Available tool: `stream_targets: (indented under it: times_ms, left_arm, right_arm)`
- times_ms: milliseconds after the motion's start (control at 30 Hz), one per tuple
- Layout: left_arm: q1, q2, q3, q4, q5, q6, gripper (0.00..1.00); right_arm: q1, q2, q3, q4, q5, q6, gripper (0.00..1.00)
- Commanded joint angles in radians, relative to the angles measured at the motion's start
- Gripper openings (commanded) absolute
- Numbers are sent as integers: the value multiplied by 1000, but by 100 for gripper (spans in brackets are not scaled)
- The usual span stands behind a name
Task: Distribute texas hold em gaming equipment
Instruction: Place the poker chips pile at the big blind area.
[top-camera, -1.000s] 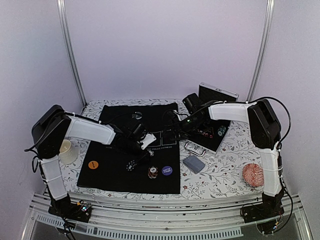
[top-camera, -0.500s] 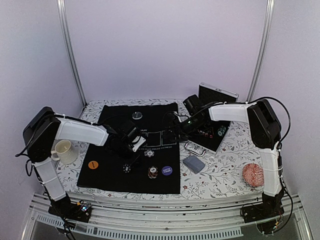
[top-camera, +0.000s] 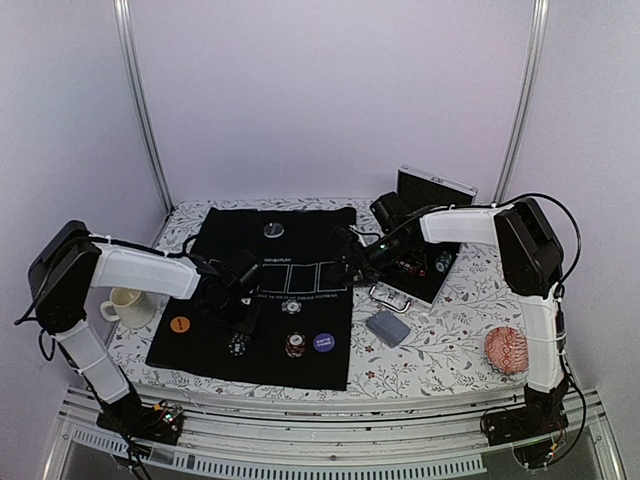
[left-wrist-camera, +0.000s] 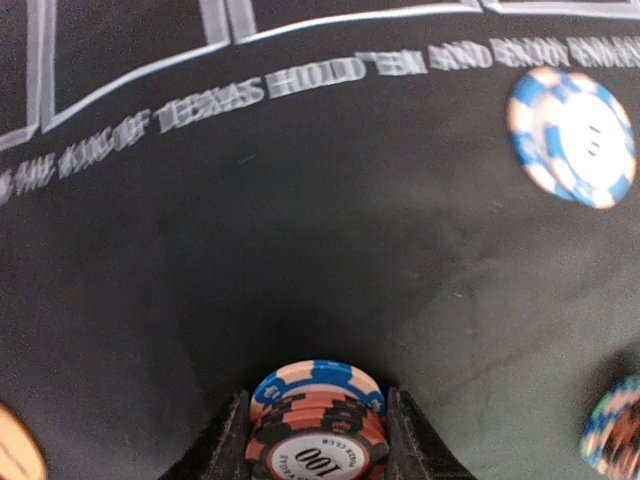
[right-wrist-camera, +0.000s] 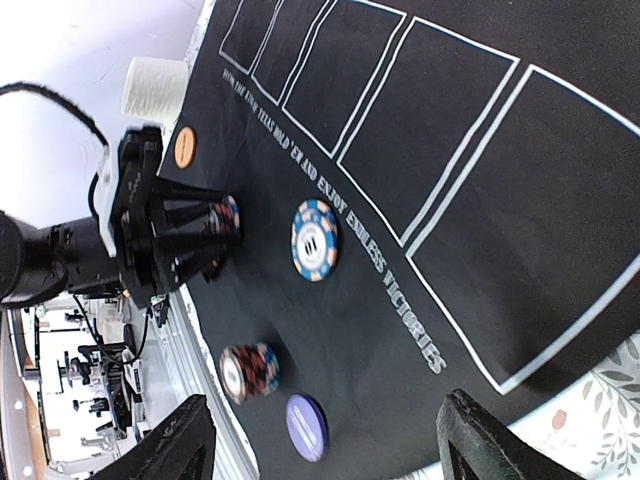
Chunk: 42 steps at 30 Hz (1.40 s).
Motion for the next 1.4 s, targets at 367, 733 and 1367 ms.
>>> stream_targets:
  times_ms: [367, 733, 1367]
  left_arm:
    - [103, -93, -118, -219, -299, -212, 18]
    - [186, -82, -127, -203, -310, -190, 24]
    - [287, -110, -162, -100, -266, -116, 27]
  right_arm:
    - [-6, -74, -44, -3, -22, -40, 79]
    - [77, -142, -202, 90, 143, 110, 69]
    - [128, 1, -241, 329, 212, 331, 31]
